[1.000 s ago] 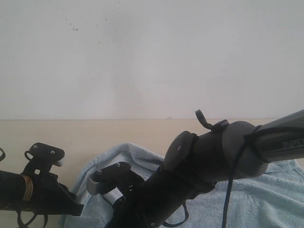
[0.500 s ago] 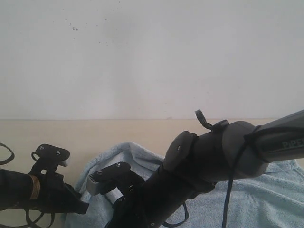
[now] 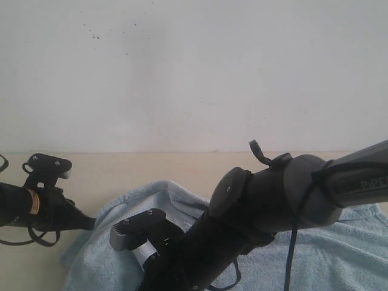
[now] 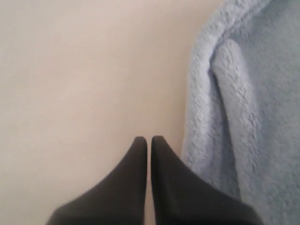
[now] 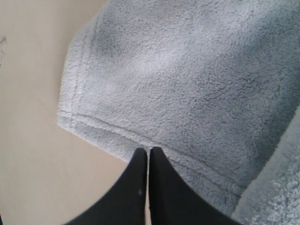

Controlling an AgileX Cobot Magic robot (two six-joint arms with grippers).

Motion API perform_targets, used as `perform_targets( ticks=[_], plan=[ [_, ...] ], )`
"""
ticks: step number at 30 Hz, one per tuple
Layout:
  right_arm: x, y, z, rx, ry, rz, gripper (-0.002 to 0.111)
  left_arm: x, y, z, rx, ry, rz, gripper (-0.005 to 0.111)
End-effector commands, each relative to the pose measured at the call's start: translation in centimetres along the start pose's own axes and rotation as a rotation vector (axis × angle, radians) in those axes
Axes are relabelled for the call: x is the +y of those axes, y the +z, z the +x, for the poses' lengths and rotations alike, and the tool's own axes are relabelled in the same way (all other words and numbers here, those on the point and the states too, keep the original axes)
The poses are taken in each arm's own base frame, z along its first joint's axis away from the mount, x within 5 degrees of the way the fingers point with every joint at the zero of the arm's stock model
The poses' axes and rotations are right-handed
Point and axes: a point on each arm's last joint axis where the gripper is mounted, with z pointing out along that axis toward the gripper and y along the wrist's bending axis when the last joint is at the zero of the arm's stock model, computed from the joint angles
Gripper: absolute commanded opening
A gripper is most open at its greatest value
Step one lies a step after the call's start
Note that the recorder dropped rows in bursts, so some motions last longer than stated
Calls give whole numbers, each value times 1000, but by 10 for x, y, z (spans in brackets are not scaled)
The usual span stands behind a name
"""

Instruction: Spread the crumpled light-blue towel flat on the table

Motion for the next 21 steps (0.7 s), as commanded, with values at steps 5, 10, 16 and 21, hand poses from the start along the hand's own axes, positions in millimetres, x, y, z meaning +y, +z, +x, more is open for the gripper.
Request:
perform_targets(
  ticks=[5, 10, 16, 21],
  plan=[
    [0, -1, -2, -7, -9, 6, 1, 11, 8, -16, -53, 22, -14, 4],
    [-2, -1, -3, -21, -9, 25, 1, 8, -10, -8, -33, 12, -20, 4],
    [-3, -1, -4, -27, -9, 33, 1, 2, -36, 1, -39, -15, -17, 4],
    [0, -1, -2, -2, -3, -1, 1, -4, -45, 23, 4, -29, 4, 4]
  ],
)
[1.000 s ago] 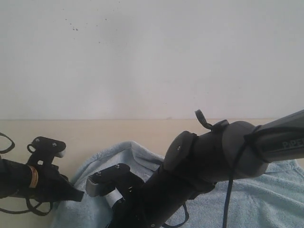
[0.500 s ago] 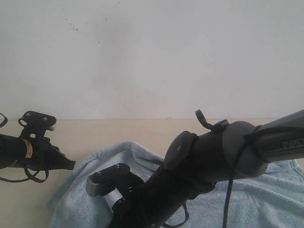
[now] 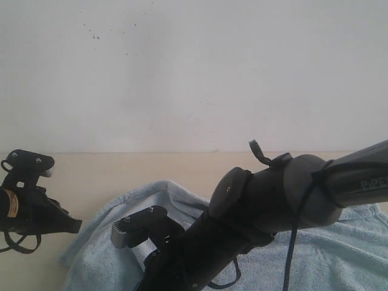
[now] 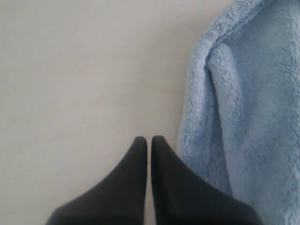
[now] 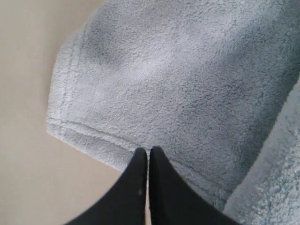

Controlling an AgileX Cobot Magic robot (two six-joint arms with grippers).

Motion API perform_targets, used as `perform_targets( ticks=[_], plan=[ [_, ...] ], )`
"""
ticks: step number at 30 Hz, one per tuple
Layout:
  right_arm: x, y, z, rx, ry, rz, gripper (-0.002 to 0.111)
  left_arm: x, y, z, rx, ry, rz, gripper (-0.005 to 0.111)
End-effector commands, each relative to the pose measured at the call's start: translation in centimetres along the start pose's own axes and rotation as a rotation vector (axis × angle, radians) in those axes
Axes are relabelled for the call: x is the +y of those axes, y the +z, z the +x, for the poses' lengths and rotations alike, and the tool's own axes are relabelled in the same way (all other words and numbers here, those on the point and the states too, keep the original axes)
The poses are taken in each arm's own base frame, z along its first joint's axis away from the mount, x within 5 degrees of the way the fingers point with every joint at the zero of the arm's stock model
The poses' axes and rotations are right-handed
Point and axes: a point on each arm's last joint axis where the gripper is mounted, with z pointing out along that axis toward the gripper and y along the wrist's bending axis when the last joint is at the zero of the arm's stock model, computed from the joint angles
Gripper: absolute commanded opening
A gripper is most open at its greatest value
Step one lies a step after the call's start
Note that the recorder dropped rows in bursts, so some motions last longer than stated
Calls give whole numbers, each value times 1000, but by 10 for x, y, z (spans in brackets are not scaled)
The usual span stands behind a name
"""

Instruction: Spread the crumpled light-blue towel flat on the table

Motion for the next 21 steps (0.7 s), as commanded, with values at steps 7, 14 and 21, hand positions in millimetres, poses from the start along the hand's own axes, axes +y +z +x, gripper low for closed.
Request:
perform_targets(
  ticks=[7, 14, 21],
  plan=[
    [6, -1, 2, 39, -1, -62, 1, -25, -10, 27, -52, 201, 208, 4],
    [4, -1, 1, 25, -1, -43, 1, -26, -7, 24, -53, 273, 229, 4],
    [5, -1, 1, 28, -1, -46, 1, -25, 8, 38, 30, 321, 243, 4]
  ],
)
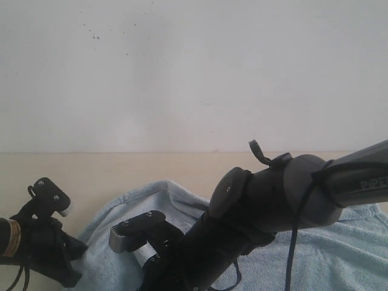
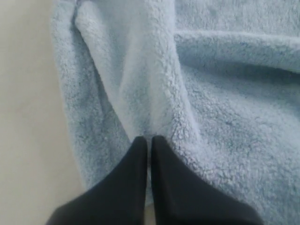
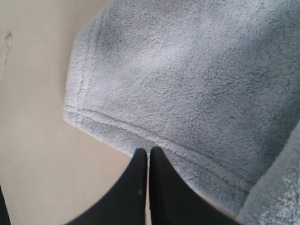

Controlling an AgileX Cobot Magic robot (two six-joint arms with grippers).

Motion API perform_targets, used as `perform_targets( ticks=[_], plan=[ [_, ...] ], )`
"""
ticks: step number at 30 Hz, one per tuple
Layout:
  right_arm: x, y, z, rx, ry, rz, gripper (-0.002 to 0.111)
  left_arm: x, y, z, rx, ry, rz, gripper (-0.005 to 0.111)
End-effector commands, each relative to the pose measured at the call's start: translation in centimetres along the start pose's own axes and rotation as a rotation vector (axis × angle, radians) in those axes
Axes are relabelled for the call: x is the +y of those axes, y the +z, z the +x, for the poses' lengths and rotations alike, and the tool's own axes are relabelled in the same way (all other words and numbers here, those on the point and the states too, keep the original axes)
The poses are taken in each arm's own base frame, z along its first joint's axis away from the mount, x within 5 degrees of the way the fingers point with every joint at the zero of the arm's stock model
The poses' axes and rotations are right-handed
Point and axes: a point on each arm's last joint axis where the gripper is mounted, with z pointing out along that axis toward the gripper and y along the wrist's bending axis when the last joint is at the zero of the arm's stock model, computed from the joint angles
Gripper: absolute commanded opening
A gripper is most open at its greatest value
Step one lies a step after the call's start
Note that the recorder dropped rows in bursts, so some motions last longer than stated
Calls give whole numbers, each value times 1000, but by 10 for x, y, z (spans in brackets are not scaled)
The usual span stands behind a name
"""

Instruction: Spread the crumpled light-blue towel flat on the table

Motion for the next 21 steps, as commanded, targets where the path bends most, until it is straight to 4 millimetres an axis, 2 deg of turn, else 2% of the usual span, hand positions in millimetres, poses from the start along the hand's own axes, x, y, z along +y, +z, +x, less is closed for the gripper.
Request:
perform_targets(
  ticks=[1, 6, 13, 21],
  plan=[
    [0, -1, -2, -5, -4, -1, 1, 2, 8, 5, 31, -9, 7, 4],
    [1, -1, -2, -3, -4, -5, 1, 6, 17, 7, 54, -14, 1, 4],
    [1, -1, -1, 2, 5, -11, 1, 23, 26, 11, 163, -41, -101, 4],
    [1, -1, -1, 2, 5, -11, 1, 40, 38, -3, 144, -22, -139, 4]
  ],
)
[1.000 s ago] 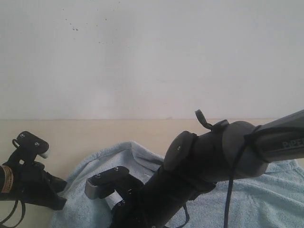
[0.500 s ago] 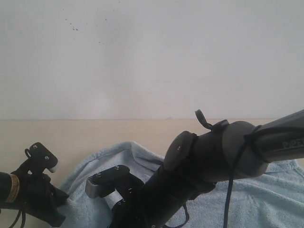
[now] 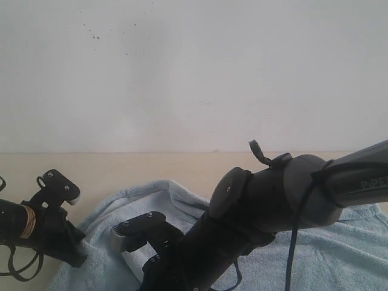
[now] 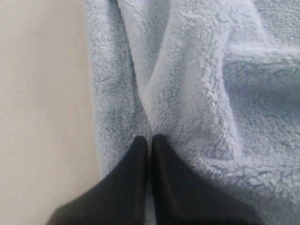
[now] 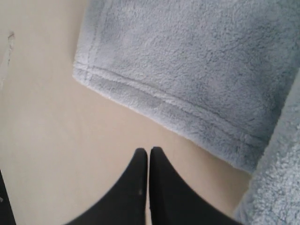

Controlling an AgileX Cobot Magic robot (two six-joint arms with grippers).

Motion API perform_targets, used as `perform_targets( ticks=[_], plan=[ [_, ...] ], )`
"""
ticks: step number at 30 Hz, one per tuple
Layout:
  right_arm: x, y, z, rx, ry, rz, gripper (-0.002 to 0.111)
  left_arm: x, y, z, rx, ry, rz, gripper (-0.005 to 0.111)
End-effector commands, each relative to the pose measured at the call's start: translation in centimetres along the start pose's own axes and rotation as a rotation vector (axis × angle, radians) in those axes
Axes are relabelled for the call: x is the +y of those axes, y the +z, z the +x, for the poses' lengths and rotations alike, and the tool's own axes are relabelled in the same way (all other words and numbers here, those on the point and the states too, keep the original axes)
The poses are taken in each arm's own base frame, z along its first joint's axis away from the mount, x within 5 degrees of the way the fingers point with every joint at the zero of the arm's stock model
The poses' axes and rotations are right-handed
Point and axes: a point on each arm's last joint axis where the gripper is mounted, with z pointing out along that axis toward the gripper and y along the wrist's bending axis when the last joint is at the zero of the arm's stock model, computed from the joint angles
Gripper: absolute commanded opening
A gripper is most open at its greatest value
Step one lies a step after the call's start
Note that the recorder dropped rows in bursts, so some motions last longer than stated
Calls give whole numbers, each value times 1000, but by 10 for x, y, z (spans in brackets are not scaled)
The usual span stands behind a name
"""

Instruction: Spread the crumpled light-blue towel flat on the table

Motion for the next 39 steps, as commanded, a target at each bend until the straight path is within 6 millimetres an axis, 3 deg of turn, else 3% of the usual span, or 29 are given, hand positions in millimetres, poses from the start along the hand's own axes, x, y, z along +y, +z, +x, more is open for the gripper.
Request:
perform_targets(
  ticks=[1, 11, 17, 22, 26, 31, 35, 39],
  plan=[
    [1, -1, -2, -3, -5, -4, 1, 10, 13, 3, 53, -18, -37, 4],
    [6, -1, -2, -3, -4, -56, 1, 10, 17, -2, 20, -38, -22, 4],
    [22, -6, -12, 0, -37, -176, 1, 34, 17, -2, 21, -27, -80, 4],
    [28, -9, -15, 13, -45, -236, 1, 69, 19, -3, -6, -65, -149, 4],
    [30, -10, -14, 28, -47, -259, 1, 74, 29, -6, -19, -63, -147, 4],
    [30, -10, -14, 26, -41, -255, 1, 84, 33, -19, -59, -53, -169, 4],
    [31, -10, -13, 33, -36, -264, 1, 102, 26, -47, -129, -5, -223, 4],
    [30, -10, -14, 26, -19, -253, 1, 109, 23, -50, -104, -29, -266, 4]
  ],
)
